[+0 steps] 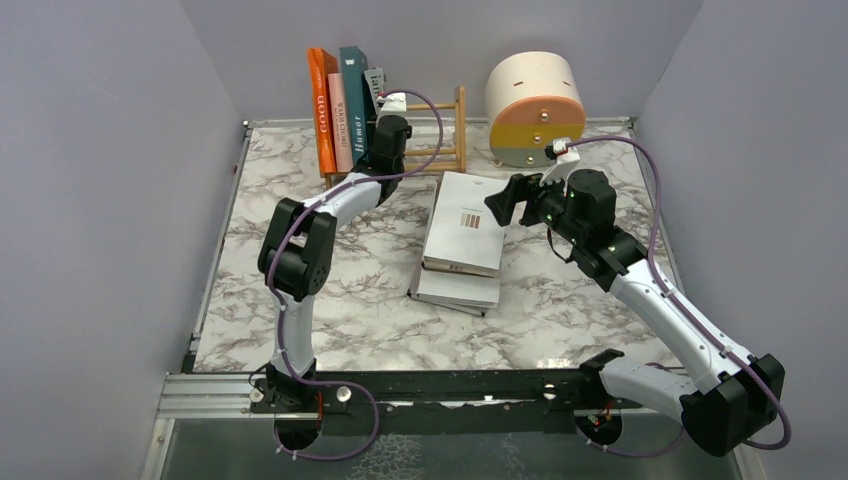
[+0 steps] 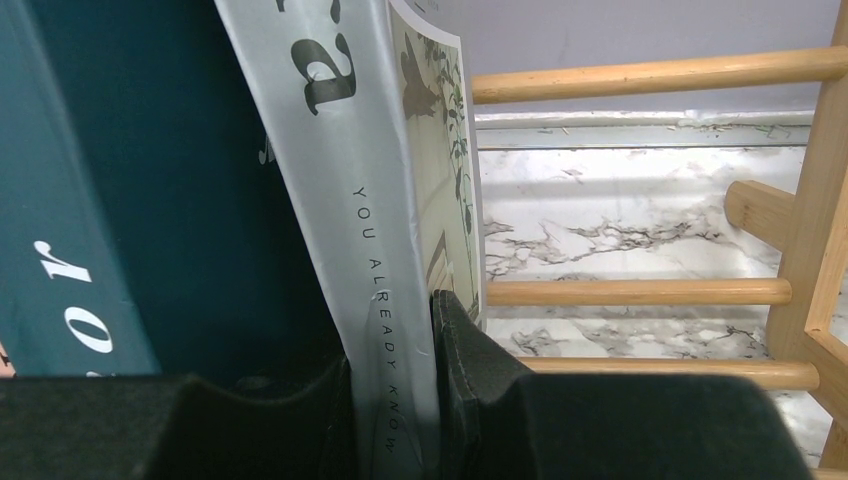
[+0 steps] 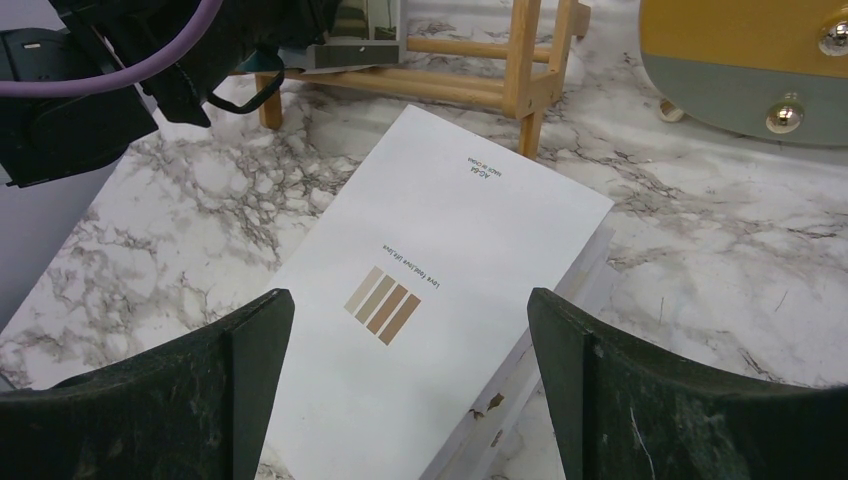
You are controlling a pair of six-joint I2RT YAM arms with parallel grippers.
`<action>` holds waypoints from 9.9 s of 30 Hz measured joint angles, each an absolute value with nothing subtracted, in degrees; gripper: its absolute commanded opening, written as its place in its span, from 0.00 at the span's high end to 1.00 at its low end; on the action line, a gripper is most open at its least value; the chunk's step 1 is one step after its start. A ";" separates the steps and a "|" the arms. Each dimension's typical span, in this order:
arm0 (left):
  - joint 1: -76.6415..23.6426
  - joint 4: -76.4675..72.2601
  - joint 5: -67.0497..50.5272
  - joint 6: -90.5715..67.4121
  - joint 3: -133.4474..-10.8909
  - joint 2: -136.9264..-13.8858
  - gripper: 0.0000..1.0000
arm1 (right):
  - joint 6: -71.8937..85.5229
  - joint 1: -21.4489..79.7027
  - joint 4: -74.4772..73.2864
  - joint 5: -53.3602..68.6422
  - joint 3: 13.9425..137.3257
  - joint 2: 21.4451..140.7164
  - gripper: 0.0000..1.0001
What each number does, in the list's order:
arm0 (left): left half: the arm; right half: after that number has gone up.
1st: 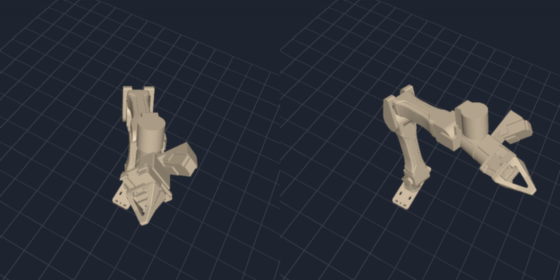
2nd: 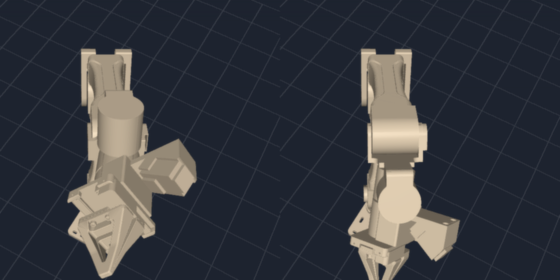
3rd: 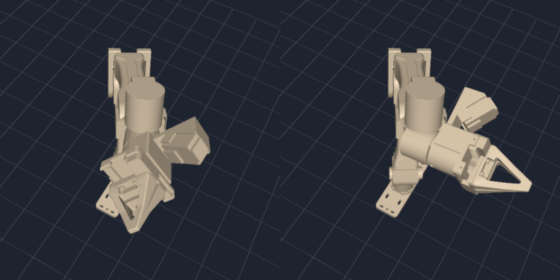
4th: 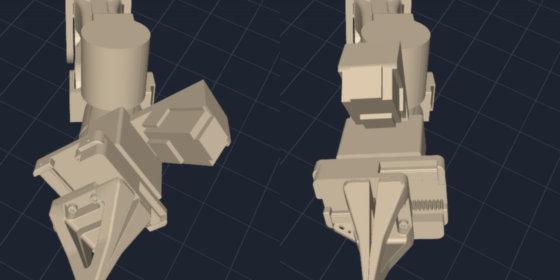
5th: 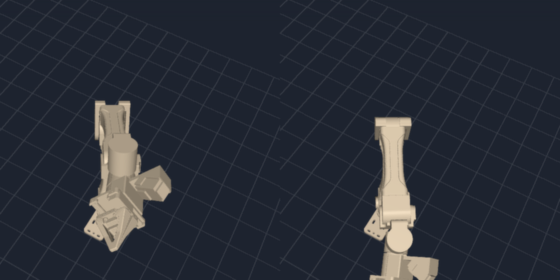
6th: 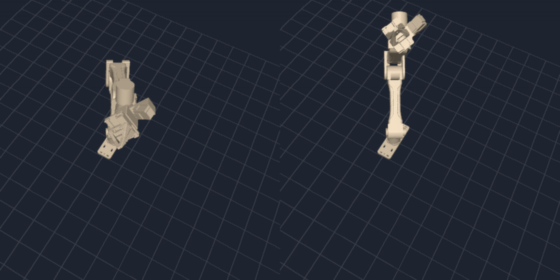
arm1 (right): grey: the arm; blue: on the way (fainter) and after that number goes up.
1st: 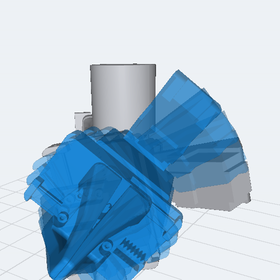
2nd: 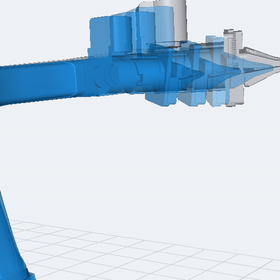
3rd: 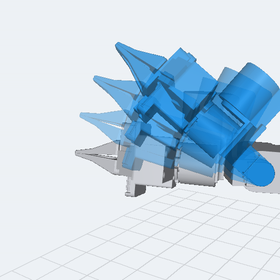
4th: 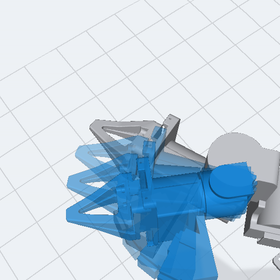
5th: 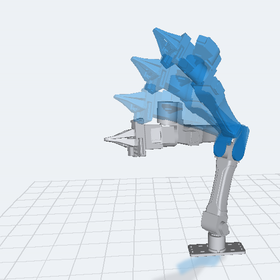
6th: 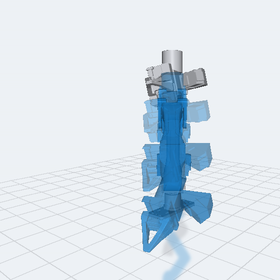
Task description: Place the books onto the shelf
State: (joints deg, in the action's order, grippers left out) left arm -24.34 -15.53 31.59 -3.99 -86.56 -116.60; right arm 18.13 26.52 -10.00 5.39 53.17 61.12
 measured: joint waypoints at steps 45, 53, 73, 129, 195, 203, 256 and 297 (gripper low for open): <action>-31.68 -0.30 15.29 -17.65 -79.50 -84.47 0.52 | 21.47 26.52 -17.02 5.54 53.39 64.31 0.17; -34.17 3.55 5.45 -23.94 -66.48 -83.24 0.52 | 23.31 26.52 -17.45 9.15 50.92 64.23 0.20; -34.65 1.37 -6.00 -29.34 -61.43 -83.96 0.47 | 24.27 26.52 -17.76 15.38 48.36 65.98 0.28; -22.61 -26.74 -38.06 -45.28 -48.21 -92.25 0.43 | 23.24 26.39 -7.27 18.37 48.36 71.37 0.31; -14.83 -44.99 -51.59 -62.17 -53.69 -84.79 1.00 | 22.20 28.56 -4.84 11.27 49.12 59.92 0.13; -15.42 -19.09 -32.40 -39.48 -75.70 -81.97 1.00 | 20.88 28.56 -7.70 5.58 49.12 57.08 0.13; -28.64 -9.76 28.86 -5.63 -95.24 -117.27 1.00 | 19.73 28.56 -9.54 5.34 47.35 56.97 0.13; -28.73 -14.41 32.03 -6.48 -89.34 -118.39 0.49 | 19.66 28.56 -9.91 5.37 47.35 56.99 0.13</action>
